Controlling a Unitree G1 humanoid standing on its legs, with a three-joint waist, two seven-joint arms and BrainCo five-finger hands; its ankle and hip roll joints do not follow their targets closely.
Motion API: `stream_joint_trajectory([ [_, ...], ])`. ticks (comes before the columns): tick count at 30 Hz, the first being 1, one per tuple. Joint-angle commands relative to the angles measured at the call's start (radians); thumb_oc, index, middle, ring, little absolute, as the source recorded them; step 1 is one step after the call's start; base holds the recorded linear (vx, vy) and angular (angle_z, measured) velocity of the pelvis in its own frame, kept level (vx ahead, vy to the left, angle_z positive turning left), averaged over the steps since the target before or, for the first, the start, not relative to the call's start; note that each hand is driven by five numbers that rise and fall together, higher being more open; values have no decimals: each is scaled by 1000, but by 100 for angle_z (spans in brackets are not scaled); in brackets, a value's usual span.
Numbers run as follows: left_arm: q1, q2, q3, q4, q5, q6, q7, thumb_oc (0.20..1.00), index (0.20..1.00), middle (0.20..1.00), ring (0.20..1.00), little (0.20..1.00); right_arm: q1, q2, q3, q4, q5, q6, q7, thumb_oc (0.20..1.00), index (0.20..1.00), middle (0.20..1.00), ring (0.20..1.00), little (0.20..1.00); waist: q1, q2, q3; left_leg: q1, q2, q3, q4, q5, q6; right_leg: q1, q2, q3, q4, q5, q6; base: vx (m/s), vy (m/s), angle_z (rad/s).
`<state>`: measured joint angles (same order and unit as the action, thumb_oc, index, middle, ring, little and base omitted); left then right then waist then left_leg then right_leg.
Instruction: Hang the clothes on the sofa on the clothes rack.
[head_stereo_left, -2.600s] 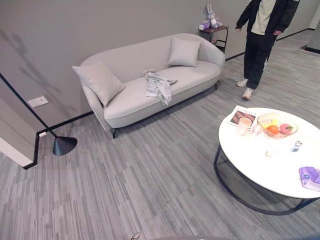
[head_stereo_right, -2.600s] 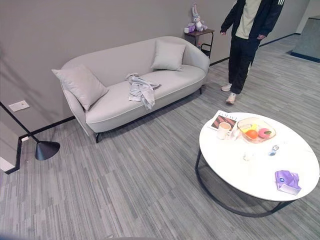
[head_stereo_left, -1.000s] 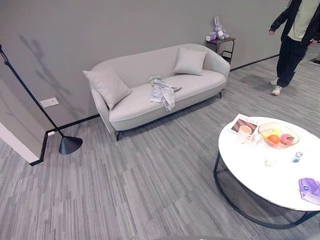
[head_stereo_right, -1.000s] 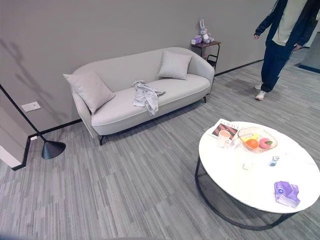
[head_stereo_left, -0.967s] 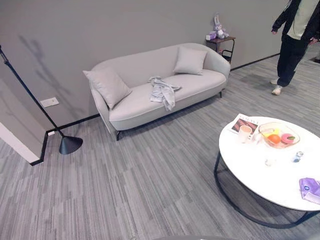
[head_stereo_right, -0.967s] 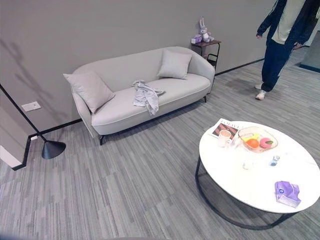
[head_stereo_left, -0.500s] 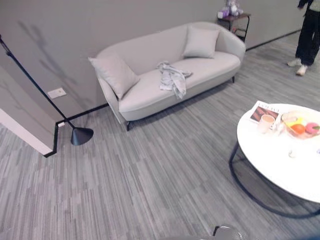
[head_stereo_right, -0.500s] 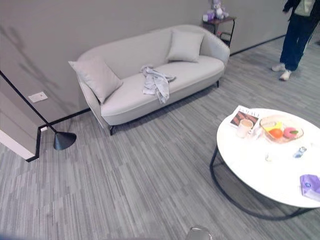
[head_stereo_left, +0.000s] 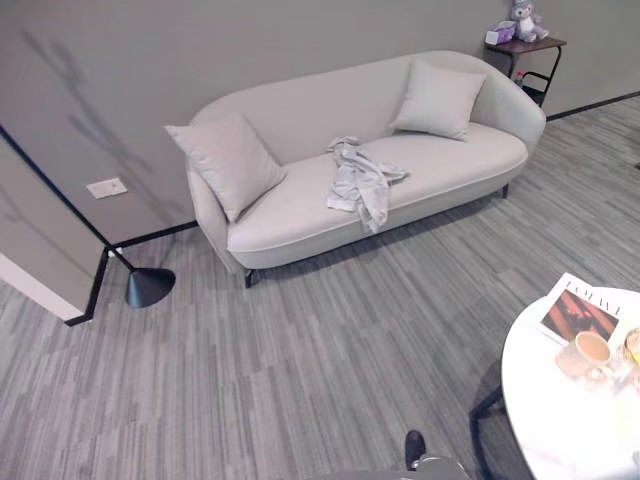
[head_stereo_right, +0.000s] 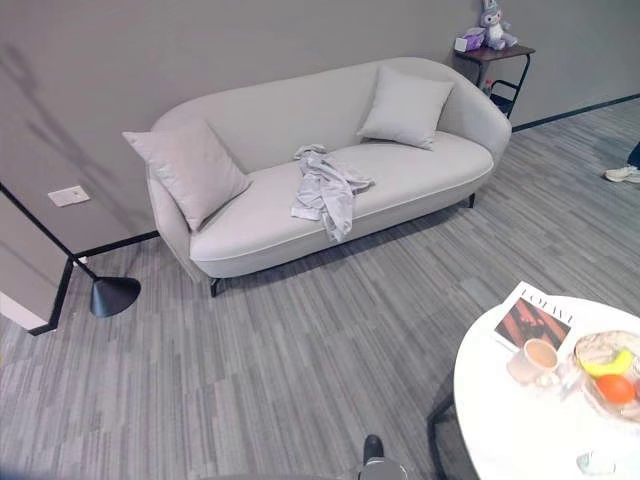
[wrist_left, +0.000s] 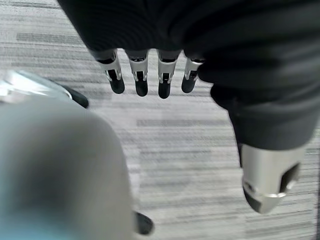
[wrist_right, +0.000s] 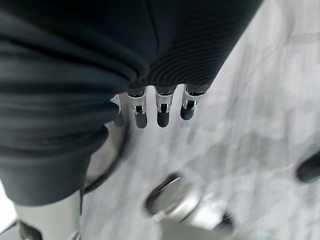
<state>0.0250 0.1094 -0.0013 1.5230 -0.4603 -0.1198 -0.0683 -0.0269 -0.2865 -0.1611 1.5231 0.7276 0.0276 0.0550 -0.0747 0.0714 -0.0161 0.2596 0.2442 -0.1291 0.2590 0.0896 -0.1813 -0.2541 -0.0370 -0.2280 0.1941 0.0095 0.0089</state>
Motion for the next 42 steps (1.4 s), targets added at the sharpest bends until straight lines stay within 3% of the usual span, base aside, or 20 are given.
stream_joint_trajectory([
  [1, -26, 23, -24, -24, -21, -11, 29, 1000, 1000, 1000, 1000, 1000, 23, 18, 31, 10, 66, -60, -26, 1000, 1000, 1000, 1000, 1000, 9, -54, 12, -52, 39, 99, 67, 156, 66, 77, -75, 17, -198, 140, 92, 472, -490, 25],
  [4, -47, 37, -58, -107, -31, -30, 54, 1000, 1000, 1000, 1000, 1000, -2, 19, 85, -53, 81, -79, -40, 1000, 1000, 1000, 1000, 1000, 53, -120, 47, -173, 81, 210, 256, 113, 116, 201, -38, 26, -263, 96, 41, 397, -421, 13],
  [6, -55, 35, -76, -130, -55, -41, 56, 1000, 1000, 1000, 1000, 1000, -19, 7, 126, -102, 60, -84, -34, 1000, 1000, 1000, 1000, 1000, 97, -147, 73, -343, -20, 213, 290, -7, 131, 260, -41, 48, -279, 56, 36, 421, -237, 11],
  [9, -46, 30, -74, -106, -56, -35, 47, 1000, 1000, 1000, 1000, 1000, -22, 23, 156, -117, 47, -83, -12, 1000, 1000, 1000, 1000, 1000, 134, -157, 80, -445, -131, 212, 118, -54, 140, 306, -39, 64, -281, 28, 45, 320, -61, -36],
  [11, -32, 32, -73, -86, -37, -28, 37, 1000, 1000, 1000, 1000, 1000, -18, 42, 176, -102, 33, -81, 0, 1000, 1000, 1000, 1000, 1000, 168, -136, 80, -464, -226, 159, -85, -10, 149, 345, 0, 84, -281, 5, 44, 305, -18, -35],
  [12, -32, 32, -73, -86, -37, -28, 37, 1000, 1000, 1000, 1000, 1000, -18, 42, 176, -102, 33, -81, 0, 1000, 1000, 1000, 1000, 1000, 168, -136, 80, -463, -226, 159, -86, -9, 149, 345, -1, 84, -281, 4, 44, 277, -27, -31],
  [14, -12, 38, -58, -35, 12, -18, 23, 1000, 1000, 1000, 1000, 1000, -14, 65, 193, -85, 7, -79, 9, 1000, 1000, 1000, 1000, 1000, 210, -100, 75, -518, -288, 116, -271, 97, 131, 408, 65, 115, -281, -39, 29, 438, -75, -46],
  [18, 24, 41, -32, 6, 42, -4, 19, 1000, 1000, 1000, 1000, 1000, -7, 85, 195, -81, -9, -66, 16, 1000, 1000, 1000, 1000, 1000, 244, -99, 76, -565, -300, 169, -317, 127, 125, 488, 91, 162, -281, -93, 12, 461, -55, -75],
  [20, 48, 43, -10, 24, 60, 1, 13, 1000, 1000, 1000, 1000, 1000, -6, 88, 193, -78, -23, -66, 15, 1000, 1000, 1000, 1000, 1000, 252, -98, 50, -517, -284, 200, -321, 135, 159, 525, 102, 181, -268, -130, 9, 403, 22, -34],
  [24, 43, 64, 9, 11, 46, -4, 30, 1000, 1000, 1000, 1000, 1000, 0, 96, 207, -67, -89, -68, 14, 1000, 1000, 1000, 1000, 1000, 277, -150, 3, -484, -295, 214, -268, 103, 188, 547, 66, 173, -199, -143, 31, 423, 8, -16],
  [26, 31, 76, 8, -20, 38, -11, 39, 1000, 1000, 1000, 1000, 1000, -14, 89, 237, -73, -177, -77, -1, 1000, 1000, 1000, 1000, 1000, 302, -170, -20, -425, -304, 252, -296, 70, 207, 532, 35, 117, -71, -86, 90, 413, 30, -31],
  [29, -2, 97, -8, -66, 33, -15, 61, 1000, 1000, 1000, 1000, 1000, -49, 76, 267, -127, -237, -82, -25, 1000, 1000, 1000, 1000, 1000, 284, -143, -8, -334, -298, 254, -318, 29, 232, 409, -23, 13, 235, 47, 199, 304, 70, -40],
  [31, -20, 113, -36, -92, 44, -15, 72, 1000, 1000, 1000, 1000, 1000, -68, 69, 293, -173, -284, -85, -43, 1000, 1000, 1000, 1000, 1000, 254, -116, -1, -277, -286, 237, -336, 10, 246, 328, -44, -24, 375, 112, 210, 244, 54, -21],
  [32, -26, 120, -41, -100, 53, -15, 76, 1000, 1000, 1000, 1000, 1000, -76, 64, 303, -200, -304, -89, -58, 1000, 1000, 1000, 1000, 1000, 238, -109, 4, -251, -285, 226, -346, -1, 248, 290, -76, -46, 419, 95, 203, 227, 18, 30],
  [34, -44, 131, -61, -115, 71, -23, 84, 1000, 1000, 1000, 1000, 1000, -95, 41, 307, -291, -318, -111, -96, 1000, 1000, 1000, 1000, 1000, 216, -96, 18, -220, -271, 172, -346, -29, 230, 225, -156, -72, 310, 11, 143, 286, -138, 50],
  [36, -42, 134, -58, -100, 90, -28, 94, 1000, 1000, 1000, 1000, 1000, -109, 15, 306, -367, -345, -119, -119, 1000, 1000, 1000, 1000, 1000, 204, -97, 25, -214, -260, 136, -346, -45, 208, 219, -189, -21, 115, 6, 127, 263, -295, 105],
  [37, -38, 134, -44, -86, 99, -33, 106, 1000, 1000, 1000, 1000, 1000, -107, -13, 297, -463, -378, -123, -147, 1000, 1000, 1000, 1000, 1000, 188, -108, 27, -202, -254, 102, -346, -73, 188, 214, -224, 78, -101, 78, 145, 208, -268, 119],
  [38, -38, 134, -44, -86, 99, -33, 106, 1000, 1000, 1000, 1000, 1000, -107, -13, 297, -463, -378, -123, -147, 1000, 1000, 1000, 1000, 1000, 188, -108, 28, -201, -254, 102, -346, -73, 188, 215, -224, 78, -101, 78, 145, 223, -290, 94],
  [40, -25, 134, -15, -77, 98, -41, 117, 1000, 1000, 1000, 1000, 1000, -97, -57, 265, -572, -435, -127, -176, 1000, 1000, 1000, 1000, 1000, 163, -133, 32, -172, -221, 57, -346, -112, 154, 160, -263, 198, -221, 199, 190, 245, -363, 49],
  [42, -15, 135, -9, -67, 108, -34, 110, 1000, 1000, 1000, 1000, 1000, -93, -82, 262, -617, -476, -121, -184, 1000, 1000, 1000, 1000, 1000, 157, -149, 32, -151, -198, 35, -346, -127, 136, 174, -264, 195, -243, 210, 200, 206, -337, 84],
])
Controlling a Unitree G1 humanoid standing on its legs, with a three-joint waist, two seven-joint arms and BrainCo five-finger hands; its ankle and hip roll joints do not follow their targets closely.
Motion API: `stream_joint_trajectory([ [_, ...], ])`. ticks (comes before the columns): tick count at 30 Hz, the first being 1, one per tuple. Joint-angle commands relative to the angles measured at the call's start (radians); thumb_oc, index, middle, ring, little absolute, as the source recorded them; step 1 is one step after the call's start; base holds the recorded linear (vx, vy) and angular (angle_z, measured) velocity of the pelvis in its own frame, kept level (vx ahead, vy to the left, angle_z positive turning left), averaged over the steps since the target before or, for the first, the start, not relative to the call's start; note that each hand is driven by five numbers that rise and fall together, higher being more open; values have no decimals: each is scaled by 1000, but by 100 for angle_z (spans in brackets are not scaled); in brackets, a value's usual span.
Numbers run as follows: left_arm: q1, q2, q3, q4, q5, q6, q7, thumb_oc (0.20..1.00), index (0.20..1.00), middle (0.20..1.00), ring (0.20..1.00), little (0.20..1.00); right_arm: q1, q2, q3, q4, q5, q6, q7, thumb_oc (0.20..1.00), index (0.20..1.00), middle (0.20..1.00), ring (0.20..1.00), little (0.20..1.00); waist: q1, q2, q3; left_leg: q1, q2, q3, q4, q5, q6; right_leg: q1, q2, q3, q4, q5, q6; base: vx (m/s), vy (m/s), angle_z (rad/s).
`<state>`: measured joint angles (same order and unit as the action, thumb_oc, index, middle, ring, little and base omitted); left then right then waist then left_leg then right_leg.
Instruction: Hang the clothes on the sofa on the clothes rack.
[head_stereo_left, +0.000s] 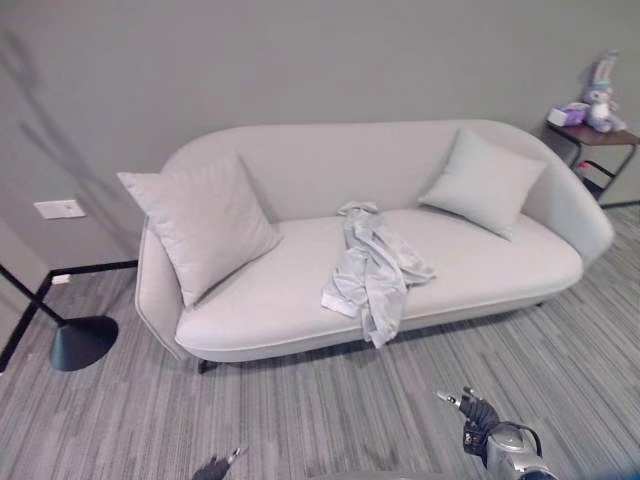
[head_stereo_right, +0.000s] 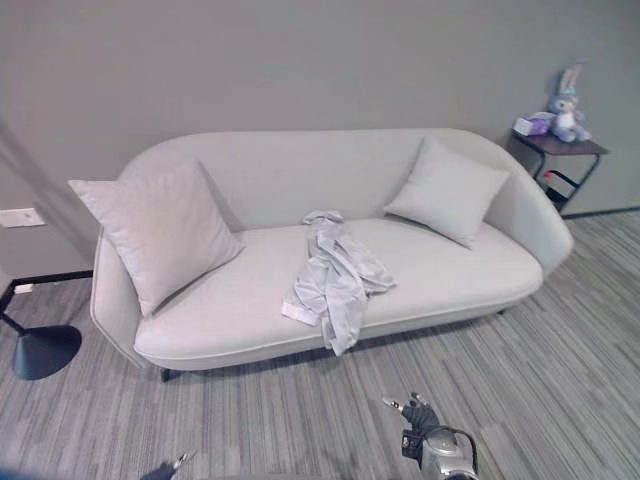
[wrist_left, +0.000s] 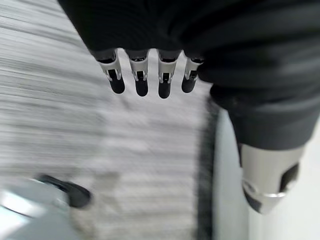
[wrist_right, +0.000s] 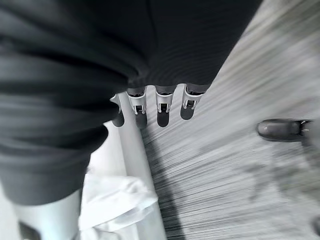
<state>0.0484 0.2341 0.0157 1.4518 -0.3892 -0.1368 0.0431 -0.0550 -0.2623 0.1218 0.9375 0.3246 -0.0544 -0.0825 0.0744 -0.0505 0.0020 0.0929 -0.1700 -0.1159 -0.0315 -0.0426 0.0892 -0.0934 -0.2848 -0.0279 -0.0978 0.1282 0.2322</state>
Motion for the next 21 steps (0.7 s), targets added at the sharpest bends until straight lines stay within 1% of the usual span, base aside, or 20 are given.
stream_joint_trajectory([
  [1, -38, 10, -26, 4, 37, -17, -1, 1000, 1000, 1000, 1000, 1000, -64, -106, -21, -32, -73, -39, -47, 1000, 1000, 1000, 1000, 1000, 5, -26, 16, 17, 217, 19, -56, 5, -135, 18, -16, -10, 48, 91, -24, 190, -355, 100],
  [2, -31, 15, -16, 4, 42, -18, 0, 1000, 1000, 1000, 1000, 1000, -59, -114, -20, -49, -104, -36, -50, 1000, 1000, 1000, 1000, 1000, 5, -42, 11, 22, 229, 9, -56, -1, -144, 29, -6, -6, 51, 65, -21, 124, -292, 80],
  [3, -23, 15, -5, 2, 43, -17, 0, 1000, 1000, 1000, 1000, 1000, -54, -119, -18, -66, -128, -33, -51, 1000, 1000, 1000, 1000, 1000, 3, -49, 8, 26, 255, 3, -56, 4, -156, 29, 13, -5, 67, 56, -24, 219, -610, 76],
  [4, -6, 2, 17, -3, 17, -13, -1, 1000, 1000, 1000, 1000, 1000, -53, -151, -11, -111, -194, -18, -64, 1000, 1000, 1000, 1000, 1000, 9, -46, 2, 25, 318, -14, -56, 18, -179, 37, 63, -8, 65, 19, -39, 170, -607, 53],
  [5, 1, -12, 24, -10, -2, -13, 0, 1000, 1000, 1000, 1000, 1000, -55, -175, -7, -138, -235, -9, -78, 1000, 1000, 1000, 1000, 1000, 12, -37, 1, 18, 348, -25, -56, 31, -187, 47, 92, -21, 57, -1, -50, 118, -463, 26],
  [6, 2, -13, 24, -11, -2, -13, 1, 1000, 1000, 1000, 1000, 1000, -55, -176, -7, -139, -236, -9, -78, 1000, 1000, 1000, 1000, 1000, 10, -34, 1, 18, 351, -28, -56, 30, -188, 48, 94, -24, 57, -1, -52, 74, -409, 0],
  [7, 10, -44, 16, -13, -12, -11, 2, 1000, 1000, 1000, 1000, 1000, -48, -214, -18, -184, -306, -4, -115, 1000, 1000, 1000, 1000, 1000, 14, -16, -3, -1, 402, -45, -55, 64, -204, 80, 147, -51, 28, -35, -78, 100, -388, 3],
  [9, 9, -64, -16, -24, 0, -9, 1, 1000, 1000, 1000, 1000, 1000, -66, -245, -35, -158, -323, -4, -163, 1000, 1000, 1000, 1000, 1000, 20, -7, 5, -50, 424, -44, 23, 99, -206, 110, 183, -82, 11, -66, -103, 97, -368, 41],
  [10, 8, -64, -17, -25, 0, -8, 1, 1000, 1000, 1000, 1000, 1000, -66, -246, -35, -157, -323, -4, -163, 1000, 1000, 1000, 1000, 1000, 17, -6, 4, -56, 424, -48, 30, 96, -207, 110, 183, -85, 11, -66, -103, 83, -314, 46],
  [11, 8, -71, -39, -54, 5, -4, 1, 1000, 1000, 1000, 1000, 1000, -74, -264, -45, -137, -334, -1, -200, 1000, 1000, 1000, 1000, 1000, 21, -9, 22, -104, 436, -1, 137, 135, -193, 139, 196, -123, 11, -84, -124, 73, -283, 33],
  [12, 5, -67, -48, -72, 10, -5, 10, 1000, 1000, 1000, 1000, 1000, -74, -278, -54, -127, -342, 4, -219, 1000, 1000, 1000, 1000, 1000, 22, -13, 34, -134, 456, 46, 192, 177, -186, 157, 200, -151, 11, -92, -136, 72, -282, 29],
  [13, 5, -67, -48, -73, 10, -5, 11, 1000, 1000, 1000, 1000, 1000, -75, -278, -55, -127, -342, 3, -219, 1000, 1000, 1000, 1000, 1000, 21, -12, 35, -137, 456, 44, 196, 176, -187, 158, 201, -152, 11, -92, -136, 38, -202, 36],
  [14, 0, -63, -54, -97, 15, -6, 16, 1000, 1000, 1000, 1000, 1000, -80, -296, -61, -120, -355, 10, -233, 1000, 1000, 1000, 1000, 1000, 23, -16, 48, -151, 482, 102, 234, 207, -173, 175, 208, -170, 11, -98, -147, 40, -227, 41],
  [15, -2, -59, -59, -109, 26, -5, 21, 1000, 1000, 1000, 1000, 1000, -90, -312, -63, -111, -367, 13, -243, 1000, 1000, 1000, 1000, 1000, 19, -24, 58, -168, 510, 169, 278, 218, -160, 190, 212, -187, 11, -106, -156, 97, -359, 67],
  [16, -1, -55, -70, -112, 50, -2, 24, 1000, 1000, 1000, 1000, 1000, -127, -344, -59, -88, -373, 14, -258, 1000, 1000, 1000, 1000, 1000, 33, -23, 73, -214, 495, 226, 374, 174, -149, 212, 222, -191, 11, -124, -169, 74, -240, 68],
  [17, -2, -55, -69, -112, 50, -2, 25, 1000, 1000, 1000, 1000, 1000, -128, -345, -58, -87, -373, 14, -258, 1000, 1000, 1000, 1000, 1000, 33, -22, 73, -216, 495, 227, 377, 172, -148, 212, 221, -191, 11, -124, -169, 89, -157, 49],
  [18, 1, -55, -75, -107, 57, -3, 25, 1000, 1000, 1000, 1000, 1000, -140, -358, -59, -75, -366, 10, -255, 1000, 1000, 1000, 1000, 1000, 37, -22, 74, -248, 451, 226, 404, 142, -141, 215, 220, -192, 11, -130, -172, 124, -49, 4],
  [19, 6, -54, -85, -105, 61, -3, 22, 1000, 1000, 1000, 1000, 1000, -170, -379, -52, -61, -359, 11, -248, 1000, 1000, 1000, 1000, 1000, 46, -26, 76, -297, 361, 235, 379, 90, -124, 220, 213, -201, 11, -138, -173, 181, -47, -16],
  [20, 11, -53, -87, -102, 63, -2, 19, 1000, 1000, 1000, 1000, 1000, -182, -386, -49, -55, -357, 14, -247, 1000, 1000, 1000, 1000, 1000, 51, -30, 75, -299, 320, 252, 327, 65, -111, 221, 211, -207, 12, -147, -169, 206, -14, -13],
  [21, 15, -52, -87, -99, 67, 0, 18, 1000, 1000, 1000, 1000, 1000, -195, -391, -43, -45, -357, 14, -247, 1000, 1000, 1000, 1000, 1000, 59, -27, 71, -303, 287, 262, 286, 65, -106, 221, 218, -210, 14, -153, -169, 184, 17, -1],
])
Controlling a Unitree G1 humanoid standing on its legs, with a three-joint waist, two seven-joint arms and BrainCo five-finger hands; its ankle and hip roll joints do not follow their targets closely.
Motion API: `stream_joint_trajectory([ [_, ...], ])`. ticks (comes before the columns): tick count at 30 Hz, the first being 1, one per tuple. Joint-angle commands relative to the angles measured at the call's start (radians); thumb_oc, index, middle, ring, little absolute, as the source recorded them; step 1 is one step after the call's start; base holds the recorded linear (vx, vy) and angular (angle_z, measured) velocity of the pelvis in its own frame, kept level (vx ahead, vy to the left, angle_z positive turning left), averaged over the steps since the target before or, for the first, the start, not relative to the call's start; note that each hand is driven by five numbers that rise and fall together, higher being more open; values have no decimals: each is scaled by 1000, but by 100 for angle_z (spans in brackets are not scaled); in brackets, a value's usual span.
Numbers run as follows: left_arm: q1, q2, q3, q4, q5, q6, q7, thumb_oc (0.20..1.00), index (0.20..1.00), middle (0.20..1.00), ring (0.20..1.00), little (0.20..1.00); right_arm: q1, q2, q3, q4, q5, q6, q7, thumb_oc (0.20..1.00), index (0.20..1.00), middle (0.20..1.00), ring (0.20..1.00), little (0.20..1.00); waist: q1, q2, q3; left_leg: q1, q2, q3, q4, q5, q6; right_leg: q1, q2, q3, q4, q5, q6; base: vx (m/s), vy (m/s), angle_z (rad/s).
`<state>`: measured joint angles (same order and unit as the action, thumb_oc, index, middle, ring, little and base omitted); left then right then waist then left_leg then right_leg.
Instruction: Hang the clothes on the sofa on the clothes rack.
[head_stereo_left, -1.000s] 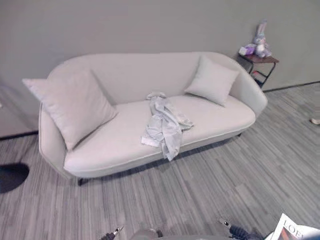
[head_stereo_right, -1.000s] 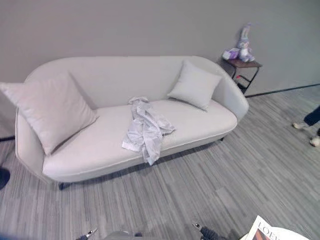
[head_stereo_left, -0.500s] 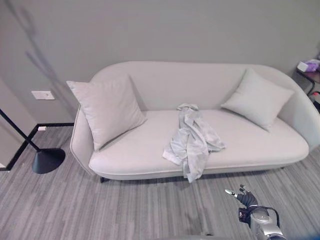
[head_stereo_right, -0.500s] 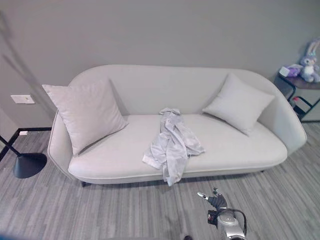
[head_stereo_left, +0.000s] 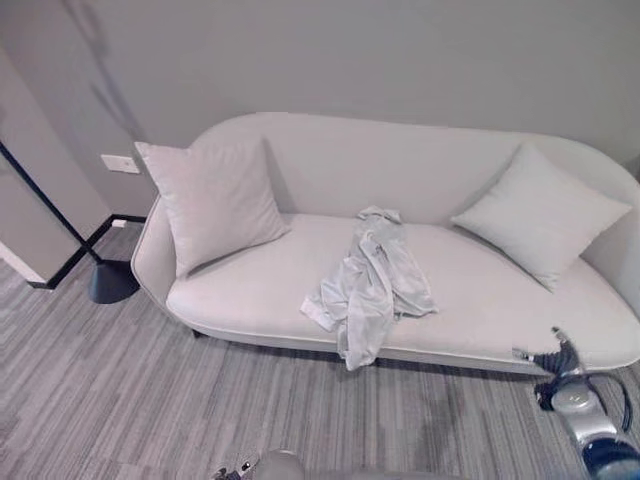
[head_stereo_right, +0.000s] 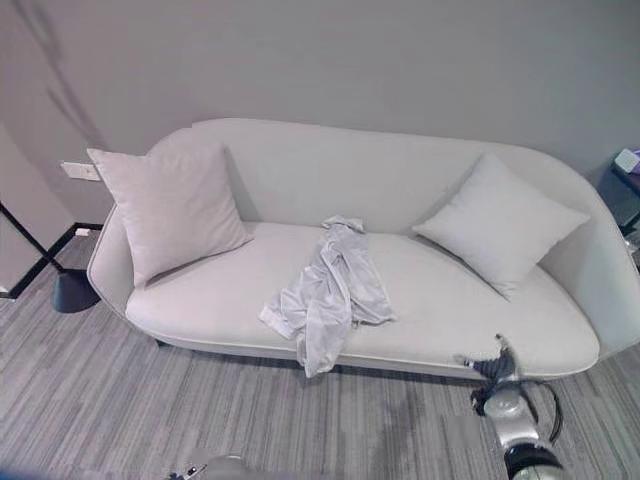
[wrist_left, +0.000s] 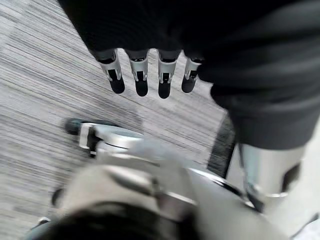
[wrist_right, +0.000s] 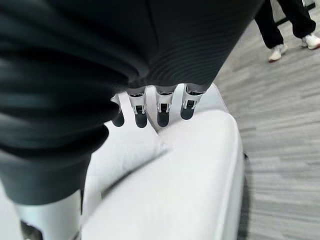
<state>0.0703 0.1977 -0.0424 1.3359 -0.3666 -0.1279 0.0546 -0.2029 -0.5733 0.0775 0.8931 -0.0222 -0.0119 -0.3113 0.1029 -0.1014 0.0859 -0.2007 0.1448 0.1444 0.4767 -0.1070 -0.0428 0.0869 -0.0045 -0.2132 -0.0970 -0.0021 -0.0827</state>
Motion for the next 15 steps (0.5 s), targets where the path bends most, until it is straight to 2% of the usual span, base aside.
stream_joint_trajectory([
  [1, 0, -17, -31, 19, 44, -10, 5, 1000, 1000, 1000, 1000, 1000, -64, -84, 11, 10, -6, -28, -20, 1000, 1000, 1000, 1000, 1000, 40, 29, -14, -23, -63, 3, -266, 150, 30, 45, -51, -25, 14, -30, 144, 206, 11, 13],
  [3, 11, -23, -33, 24, 37, -10, 2, 1000, 1000, 1000, 1000, 1000, -109, -76, 40, 34, 2, -27, -25, 1000, 1000, 1000, 1000, 1000, 69, 43, -15, -63, -121, -18, -352, 221, 18, 68, -16, -15, 14, -48, 136, 219, 4, 15],
  [5, 12, -29, -41, 34, 37, -12, 3, 1000, 1000, 1000, 1000, 1000, -149, -58, 67, 68, 12, -30, -25, 1000, 1000, 1000, 1000, 1000, 94, 55, -7, -108, -130, 0, -402, 286, -4, 90, 17, -5, 15, -64, 121, 196, -1, -3],
  [6, 11, -29, -40, 34, 37, -12, 3, 1000, 1000, 1000, 1000, 1000, -152, -57, 69, 70, 12, -31, -25, 1000, 1000, 1000, 1000, 1000, 95, 52, -4, -104, -131, 2, -403, 285, -5, 93, 14, -4, 16, -67, 121, 273, 35, -10],
  [7, 19, -32, -31, 53, 29, -8, 1, 1000, 1000, 1000, 1000, 1000, -185, -28, 110, 79, 8, -27, -15, 1000, 1000, 1000, 1000, 1000, 112, 56, -15, -92, -126, 18, -424, 300, 5, 111, 37, 6, 26, -90, 114, 311, 52, -16],
  [9, 29, -31, -21, 62, 42, -5, 1, 1000, 1000, 1000, 1000, 1000, -181, 0, 129, 75, -9, -22, -3, 1000, 1000, 1000, 1000, 1000, 113, 37, -29, -59, -133, 19, -446, 292, 26, 133, 36, 10, 46, -118, 110, 323, 50, -22],
  [10, 29, -31, -21, 62, 42, -5, 1, 1000, 1000, 1000, 1000, 1000, -180, 0, 128, 75, -9, -22, -3, 1000, 1000, 1000, 1000, 1000, 113, 37, -29, -58, -133, 19, -446, 293, 26, 133, 35, 10, 46, -119, 110, 385, 86, -14],
  [11, 35, -24, -15, 51, 38, -9, -2, 1000, 1000, 1000, 1000, 1000, -190, 30, 153, 113, -11, -27, 12, 1000, 1000, 1000, 1000, 1000, 119, 11, -45, -24, -138, 33, -450, 275, 46, 141, 23, -4, 104, -148, 120, 368, 103, -11],
  [12, 34, -17, -17, 43, 37, -12, 1, 1000, 1000, 1000, 1000, 1000, -203, 45, 170, 142, -8, -31, 19, 1000, 1000, 1000, 1000, 1000, 126, -1, -50, -7, -143, 40, -458, 264, 56, 139, 16, -10, 140, -151, 132, 428, 132, -11],
  [15, 21, -1, -33, 15, 51, -14, 11, 1000, 1000, 1000, 1000, 1000, -246, 82, 206, 162, -15, -27, 30, 1000, 1000, 1000, 1000, 1000, 126, -7, -47, 49, -148, 51, -486, 237, 75, 74, -9, -31, 313, -125, 191, 176, 88, -6],
])
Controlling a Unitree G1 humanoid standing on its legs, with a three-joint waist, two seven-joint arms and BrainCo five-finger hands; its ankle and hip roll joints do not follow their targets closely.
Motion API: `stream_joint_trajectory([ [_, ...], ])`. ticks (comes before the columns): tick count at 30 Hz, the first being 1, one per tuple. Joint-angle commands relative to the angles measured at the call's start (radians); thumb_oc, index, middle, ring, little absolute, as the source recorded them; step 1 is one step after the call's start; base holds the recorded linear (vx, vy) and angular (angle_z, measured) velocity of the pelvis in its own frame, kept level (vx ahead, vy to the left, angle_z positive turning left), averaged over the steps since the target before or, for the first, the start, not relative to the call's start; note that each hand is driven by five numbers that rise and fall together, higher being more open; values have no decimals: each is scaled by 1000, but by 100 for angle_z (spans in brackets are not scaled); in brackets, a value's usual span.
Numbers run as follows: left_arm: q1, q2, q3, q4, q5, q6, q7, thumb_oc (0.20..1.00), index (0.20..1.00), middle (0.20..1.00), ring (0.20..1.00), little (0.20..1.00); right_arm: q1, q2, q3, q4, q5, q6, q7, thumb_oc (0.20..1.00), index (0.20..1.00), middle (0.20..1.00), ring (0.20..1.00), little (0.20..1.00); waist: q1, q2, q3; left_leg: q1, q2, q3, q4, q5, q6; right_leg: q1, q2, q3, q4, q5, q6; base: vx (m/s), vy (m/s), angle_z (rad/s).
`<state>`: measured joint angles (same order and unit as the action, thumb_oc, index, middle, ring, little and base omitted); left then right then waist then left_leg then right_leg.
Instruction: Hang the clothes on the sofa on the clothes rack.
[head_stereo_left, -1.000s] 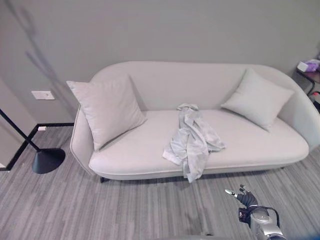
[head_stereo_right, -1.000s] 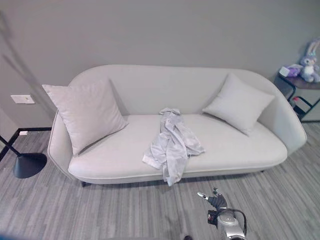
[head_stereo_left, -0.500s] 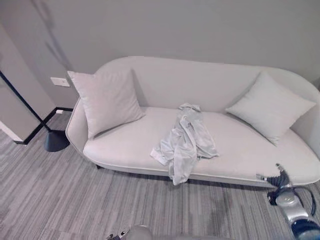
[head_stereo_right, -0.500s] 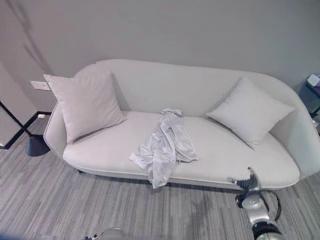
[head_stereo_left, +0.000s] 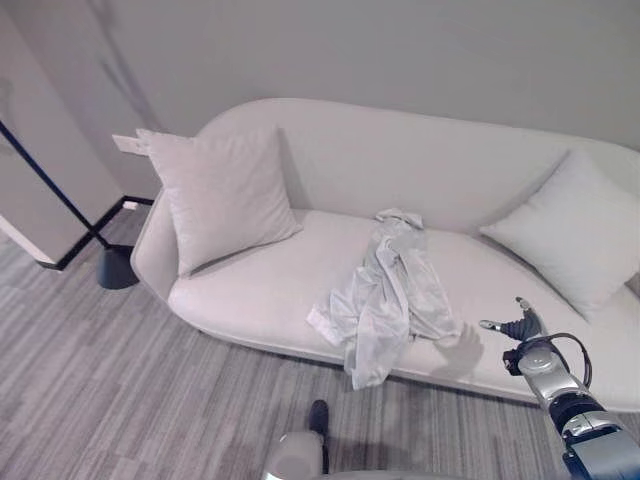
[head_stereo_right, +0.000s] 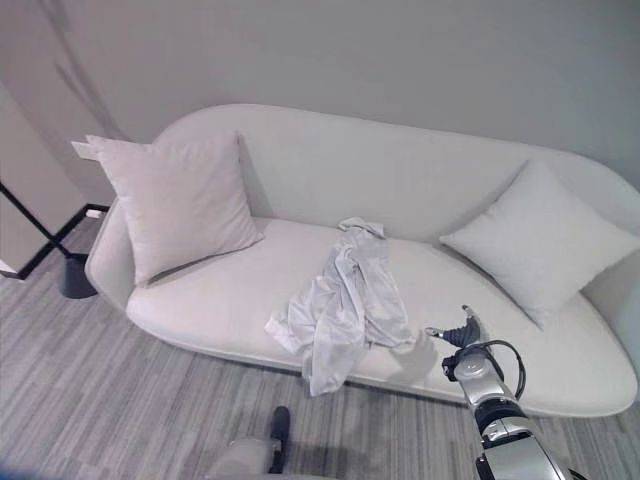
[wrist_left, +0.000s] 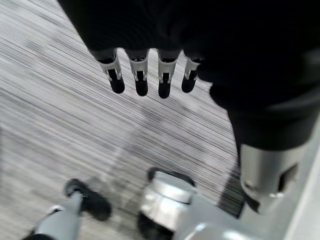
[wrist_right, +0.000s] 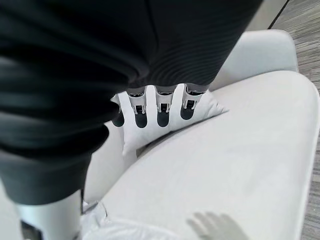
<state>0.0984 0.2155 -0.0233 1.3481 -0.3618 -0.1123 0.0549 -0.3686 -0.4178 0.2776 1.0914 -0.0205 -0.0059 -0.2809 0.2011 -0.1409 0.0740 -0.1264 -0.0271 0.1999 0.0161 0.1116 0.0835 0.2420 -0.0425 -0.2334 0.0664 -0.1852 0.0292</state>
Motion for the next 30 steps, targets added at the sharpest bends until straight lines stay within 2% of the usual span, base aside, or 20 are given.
stream_joint_trajectory([
  [1, -7, -19, -52, 3, 46, -30, 11, 1000, 1000, 1000, 1000, 1000, -80, -73, 6, -36, -17, -33, 0, 1000, 1000, 1000, 1000, 1000, 27, 31, -32, -22, 20, -4, -27, 18, -51, -79, 26, -12, 153, 54, 81, 124, 117, 3],
  [2, -15, -10, -70, -19, 57, -34, 18, 1000, 1000, 1000, 1000, 1000, -110, -48, 22, -4, -20, -28, 7, 1000, 1000, 1000, 1000, 1000, 15, 38, -13, 26, 14, -3, -40, -8, -31, -155, -18, -28, 317, 131, 139, 79, 83, 7],
  [3, -15, -10, -70, -19, 57, -34, 18, 1000, 1000, 1000, 1000, 1000, -110, -49, 22, -4, -20, -29, 7, 1000, 1000, 1000, 1000, 1000, 16, 40, -16, 22, 17, -2, -39, -7, -32, -157, -14, -27, 314, 134, 138, 103, 123, 10],
  [5, -28, -1, -93, -31, 60, -31, 21, 1000, 1000, 1000, 1000, 1000, -135, -18, 42, 31, -9, -24, 16, 1000, 1000, 1000, 1000, 1000, -1, 53, 13, 64, 10, -3, -37, -30, -7, -227, -52, -39, 475, 233, 170, 64, 80, 22],
  [6, -35, 2, -104, -33, 65, -29, 23, 1000, 1000, 1000, 1000, 1000, -134, -1, 47, 41, -4, -20, 20, 1000, 1000, 1000, 1000, 1000, -6, 63, 22, 76, 11, -13, -38, -35, 0, -258, -54, -36, 534, 248, 167, 153, 65, 28],
  [7, -31, 2, -117, -40, 72, -29, 22, 1000, 1000, 1000, 1000, 1000, -125, 31, 54, 68, 4, -18, 24, 1000, 1000, 1000, 1000, 1000, -8, 76, 27, 119, 8, -33, -63, -47, 1, -296, -101, -49, 545, 231, 159, 216, 39, 33],
  [8, -32, 1, -124, -42, 78, -31, 23, 1000, 1000, 1000, 1000, 1000, -120, 39, 54, 78, 11, -19, 26, 1000, 1000, 1000, 1000, 1000, -8, 82, 21, 135, 8, -47, -77, -62, -9, -306, -134, -58, 507, 200, 156, 190, -22, 37],
  [9, -34, -2, -136, -47, 81, -35, 22, 1000, 1000, 1000, 1000, 1000, -114, 45, 54, 89, 23, -20, 28, 1000, 1000, 1000, 1000, 1000, -13, 90, 27, 132, 17, -64, -78, -55, -18, -301, -155, -87, 427, 167, 119, 107, -61, 29],
  [10, -52, 5, -159, -42, 93, -36, 20, 1000, 1000, 1000, 1000, 1000, -109, 41, 67, 103, 16, -20, 31, 1000, 1000, 1000, 1000, 1000, -21, 87, 39, 119, 13, -80, -67, -60, -28, -287, -154, -84, 339, 145, 105, 20, -66, 21],
  [11, -52, 4, -159, -41, 93, -36, 20, 1000, 1000, 1000, 1000, 1000, -110, 41, 67, 103, 16, -20, 31, 1000, 1000, 1000, 1000, 1000, -22, 90, 37, 116, 16, -81, -66, -59, -29, -286, -150, -86, 332, 149, 103, 41, -95, 39],
  [12, -46, 2, -139, -24, 99, -44, 31, 1000, 1000, 1000, 1000, 1000, -83, 55, 57, 96, 34, -24, 34, 1000, 1000, 1000, 1000, 1000, -30, 70, 27, 107, -5, -98, -66, -64, -35, -244, -117, -15, 130, 133, 104, 19, -72, 80],
  [13, -46, 2, -139, -24, 99, -44, 31, 1000, 1000, 1000, 1000, 1000, -83, 55, 57, 96, 34, -24, 34, 1000, 1000, 1000, 1000, 1000, -29, 71, 24, 103, -3, -97, -65, -63, -35, -246, -115, -15, 125, 138, 103, 69, -115, 86],
  [14, -24, -10, -125, -20, 90, -47, 29, 1000, 1000, 1000, 1000, 1000, -63, 80, 59, 125, 45, -25, 35, 1000, 1000, 1000, 1000, 1000, -13, 62, 3, 88, -20, -103, -72, -61, -43, -200, -97, -27, 13, 139, 103, 55, -67, 62],
  [17, -16, -26, -121, 0, 70, -50, 33, 1000, 1000, 1000, 1000, 1000, -47, 112, 62, 161, 66, -32, 29, 1000, 1000, 1000, 1000, 1000, -3, 77, 0, 37, -12, -141, -78, -42, -62, -203, -69, -28, -33, 152, 93, -2, -56, 35],
  [20, -11, -35, -128, 19, 78, -51, 34, 1000, 1000, 1000, 1000, 1000, -40, 136, 74, 183, 64, -36, 27, 1000, 1000, 1000, 1000, 1000, 4, 88, 7, -2, -9, -164, -73, -32, -67, -213, -63, -51, -43, 155, 86, -76, -49, 40],
  [24, -33, -35, -161, 7, 58, -65, 53, 1000, 1000, 1000, 1000, 1000, -74, 152, 104, 203, 61, -42, 0, 1000, 1000, 1000, 1000, 1000, 18, 121, 86, -120, -13, -222, -15, -16, -71, -294, -58, -91, 1, 137, 65, -201, -25, 34],
  [25, -46, -34, -190, -18, 47, -77, 74, 1000, 1000, 1000, 1000, 1000, -104, 149, 104, 211, 69, -46, -27, 1000, 1000, 1000, 1000, 1000, 26, 148, 127, -178, -18, -246, 17, -9, -74, -343, -60, -108, 30, 131, 53, -194, 8, 33],
  [26, -46, -34, -190, -18, 47, -77, 74, 1000, 1000, 1000, 1000, 1000, -104, 149, 104, 211, 69, -46, -27, 1000, 1000, 1000, 1000, 1000, 25, 148, 126, -179, -18, -246, 18, -10, -74, -345, -60, -108, 31, 131, 53, -214, 32, 34],
  [27, -50, -34, -230, -47, 45, -90, 93, 1000, 1000, 1000, 1000, 1000, -141, 142, 98, 218, 85, -53, -62, 1000, 1000, 1000, 1000, 1000, 35, 170, 155, -231, -20, -264, 36, -1, -76, -392, -62, -120, 54, 128, 45, -115, 27, 38],
  [30, -47, -34, -276, -73, 68, -102, 119, 1000, 1000, 1000, 1000, 1000, -174, 144, 106, 232, 73, -55, -104, 1000, 1000, 1000, 1000, 1000, 47, 177, 173, -260, -21, -277, 46, -16, -84, -418, -65, -115, 70, 106, 49, -16, -7, 15],
])
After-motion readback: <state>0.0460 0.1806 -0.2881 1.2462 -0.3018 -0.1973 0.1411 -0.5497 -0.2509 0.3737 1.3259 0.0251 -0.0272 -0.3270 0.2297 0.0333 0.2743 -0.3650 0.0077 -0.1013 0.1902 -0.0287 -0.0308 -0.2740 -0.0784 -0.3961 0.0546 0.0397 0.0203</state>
